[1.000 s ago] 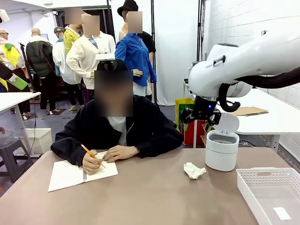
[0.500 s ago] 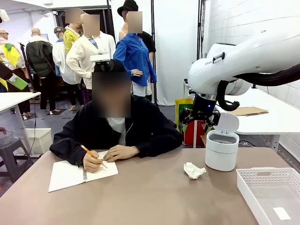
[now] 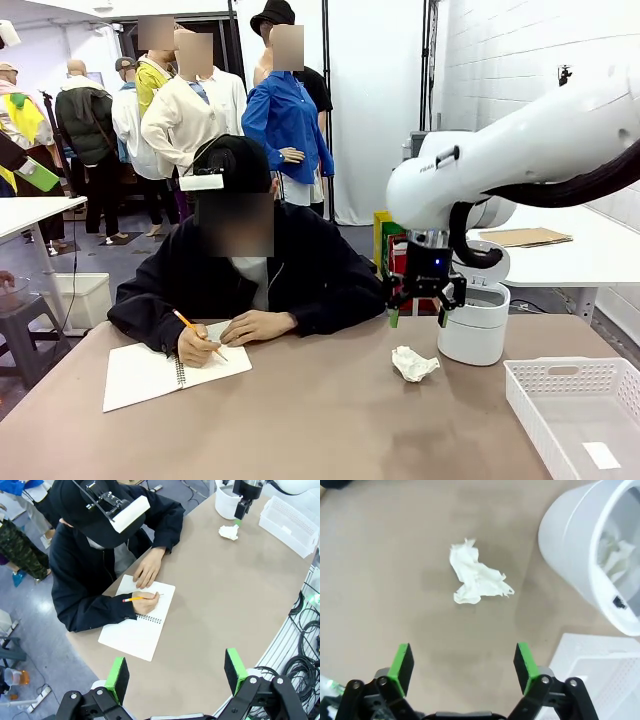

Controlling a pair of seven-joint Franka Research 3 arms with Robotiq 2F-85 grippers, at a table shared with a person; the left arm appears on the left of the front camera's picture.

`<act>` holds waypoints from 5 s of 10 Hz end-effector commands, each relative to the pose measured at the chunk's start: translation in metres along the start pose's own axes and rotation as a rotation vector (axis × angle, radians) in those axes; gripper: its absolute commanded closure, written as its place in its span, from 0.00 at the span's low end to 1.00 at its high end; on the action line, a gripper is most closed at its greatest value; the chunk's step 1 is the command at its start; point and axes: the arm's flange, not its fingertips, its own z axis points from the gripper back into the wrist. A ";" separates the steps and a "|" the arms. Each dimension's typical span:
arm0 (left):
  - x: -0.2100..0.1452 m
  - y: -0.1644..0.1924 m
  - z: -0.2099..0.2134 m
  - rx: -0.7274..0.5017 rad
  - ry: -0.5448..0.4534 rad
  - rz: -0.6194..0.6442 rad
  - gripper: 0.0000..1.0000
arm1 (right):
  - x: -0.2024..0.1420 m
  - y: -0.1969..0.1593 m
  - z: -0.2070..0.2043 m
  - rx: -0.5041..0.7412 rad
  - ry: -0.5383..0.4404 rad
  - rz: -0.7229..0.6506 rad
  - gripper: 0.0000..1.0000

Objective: Sort the paper based on its condition.
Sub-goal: If a person hands you a paper, place it in the Organizing basket , and if it's crumpled, put it in the Trash can.

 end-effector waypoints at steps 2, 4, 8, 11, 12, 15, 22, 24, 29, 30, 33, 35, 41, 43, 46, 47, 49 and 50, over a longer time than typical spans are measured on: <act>0.000 0.001 0.001 0.007 0.003 0.003 0.00 | 0.011 0.008 -0.036 -0.120 0.067 0.015 0.00; 0.000 0.001 0.001 0.007 0.003 0.003 0.00 | 0.019 0.005 -0.054 -0.144 0.093 0.064 0.00; 0.000 0.001 0.001 0.007 0.003 0.003 0.00 | 0.033 0.006 -0.079 -0.211 0.081 0.213 0.00; 0.000 0.001 0.001 0.007 0.003 0.003 0.00 | 0.045 0.006 -0.086 -0.167 0.078 0.272 0.00; 0.000 0.001 0.001 0.007 0.003 0.003 0.00 | 0.050 0.005 -0.089 -0.142 0.057 0.305 0.00; 0.000 0.001 0.001 0.007 0.003 0.003 0.00 | 0.055 0.004 -0.101 -0.119 0.057 0.330 0.00; 0.000 0.001 0.001 0.007 0.003 0.003 0.00 | 0.049 0.012 -0.122 -0.101 0.081 0.342 0.00; 0.000 0.001 0.001 0.007 0.003 0.003 0.00 | 0.049 0.012 -0.122 -0.101 0.081 0.342 0.00; 0.000 0.001 0.001 0.007 0.003 0.003 0.00 | 0.048 0.014 -0.121 -0.073 0.086 0.372 0.69; 0.000 0.001 0.001 0.007 0.003 0.003 0.00 | 0.047 0.015 -0.118 -0.064 0.079 0.355 0.69; 0.000 0.001 0.001 0.007 0.003 0.003 0.00 | 0.038 0.030 -0.101 -0.056 0.084 0.325 0.69; 0.000 0.001 0.001 0.007 0.003 0.003 0.00 | 0.021 0.052 -0.069 -0.025 0.083 0.306 0.69; 0.000 0.001 0.001 0.007 0.003 0.003 0.00 | -0.050 0.120 0.091 -0.037 -0.130 0.435 0.69; 0.000 0.001 0.001 0.007 0.003 0.003 0.00 | -0.061 0.114 0.126 -0.069 -0.175 0.453 0.69; 0.000 0.001 0.001 0.007 0.003 0.003 0.00 | -0.052 0.071 0.165 -0.112 -0.176 0.463 0.69; 0.000 0.001 0.001 0.007 0.003 0.003 0.00 | -0.043 0.049 0.169 -0.143 -0.132 0.483 0.69; 0.000 0.001 0.001 0.007 0.003 0.003 0.00 | -0.020 0.008 0.172 -0.193 -0.109 0.512 0.69; 0.000 0.001 0.001 0.007 0.003 0.003 0.00 | -0.009 -0.010 0.174 -0.209 -0.103 0.496 0.69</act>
